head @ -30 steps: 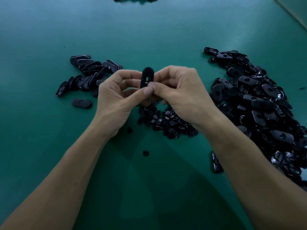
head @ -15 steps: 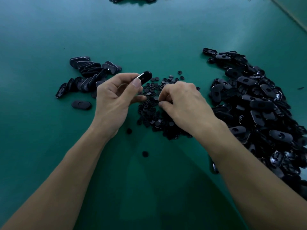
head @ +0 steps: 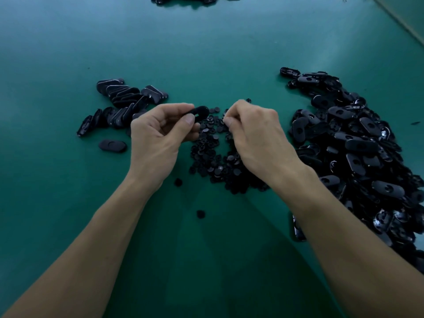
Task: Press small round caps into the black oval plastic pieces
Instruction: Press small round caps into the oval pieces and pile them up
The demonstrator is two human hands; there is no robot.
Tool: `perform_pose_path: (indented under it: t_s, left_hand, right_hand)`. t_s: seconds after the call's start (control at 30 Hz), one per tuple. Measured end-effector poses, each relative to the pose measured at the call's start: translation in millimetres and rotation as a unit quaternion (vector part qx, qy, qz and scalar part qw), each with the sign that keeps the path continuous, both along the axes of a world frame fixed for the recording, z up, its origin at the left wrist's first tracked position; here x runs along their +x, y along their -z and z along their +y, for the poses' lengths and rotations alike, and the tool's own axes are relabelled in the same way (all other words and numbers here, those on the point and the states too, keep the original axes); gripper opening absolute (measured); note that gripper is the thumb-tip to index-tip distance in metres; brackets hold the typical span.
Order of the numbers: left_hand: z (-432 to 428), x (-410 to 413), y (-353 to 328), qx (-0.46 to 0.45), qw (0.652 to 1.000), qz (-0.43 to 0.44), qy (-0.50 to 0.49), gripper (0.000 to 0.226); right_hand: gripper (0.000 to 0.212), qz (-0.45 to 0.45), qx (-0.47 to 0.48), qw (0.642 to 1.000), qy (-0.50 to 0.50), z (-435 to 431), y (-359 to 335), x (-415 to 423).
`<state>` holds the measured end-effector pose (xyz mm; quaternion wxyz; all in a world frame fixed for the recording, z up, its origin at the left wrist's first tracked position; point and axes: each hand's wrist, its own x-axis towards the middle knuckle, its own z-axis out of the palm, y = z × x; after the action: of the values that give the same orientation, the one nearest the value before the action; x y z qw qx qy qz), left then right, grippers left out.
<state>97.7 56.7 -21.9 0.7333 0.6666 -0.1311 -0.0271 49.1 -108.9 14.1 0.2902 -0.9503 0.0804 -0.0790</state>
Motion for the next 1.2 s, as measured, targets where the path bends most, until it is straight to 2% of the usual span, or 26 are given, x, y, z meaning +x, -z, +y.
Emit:
perform_pose_path:
  t_s: [0.07, 0.23, 0.37, 0.57, 0.67, 0.9, 1.2]
  left_hand:
    - [-0.1, 0.2, 0.2, 0.007, 1.000, 0.000, -0.004, 0.015]
    - [-0.8, 0.4, -0.5, 0.012, 1.000, 0.011, -0.016, 0.016]
    - [-1.4, 0.5, -1.4, 0.009, 1.000, 0.019, -0.023, 0.015]
    - [-0.2, 0.5, 0.0, 0.017, 0.999, 0.024, -0.017, 0.015]
    - [0.1, 0.4, 0.9, 0.027, 0.999, 0.020, -0.012, 0.015]
    - [0.2, -0.3, 0.3, 0.026, 0.999, 0.020, -0.006, 0.013]
    - [0.2, -1.6, -1.3, 0.033, 0.999, 0.016, 0.006, 0.013]
  right_hand:
    - [0.017, -0.009, 0.044, 0.999, 0.007, -0.4, -5.1, 0.6]
    - [0.014, -0.030, 0.086, 0.996, 0.002, 2.2, -13.3, 0.0]
    - [0.024, -0.041, 0.092, 0.995, -0.014, 4.1, -17.6, -0.7]
    - [0.011, -0.073, 0.098, 0.992, -0.032, 6.5, -22.2, -0.9]
    - [0.009, -0.072, 0.082, 0.993, -0.035, 8.4, -22.1, -0.6]
    - [0.009, -0.056, 0.128, 0.989, -0.047, 11.5, -22.8, -2.4]
    - [0.009, -0.072, 0.121, 0.989, -0.041, 11.3, -23.9, -0.6]
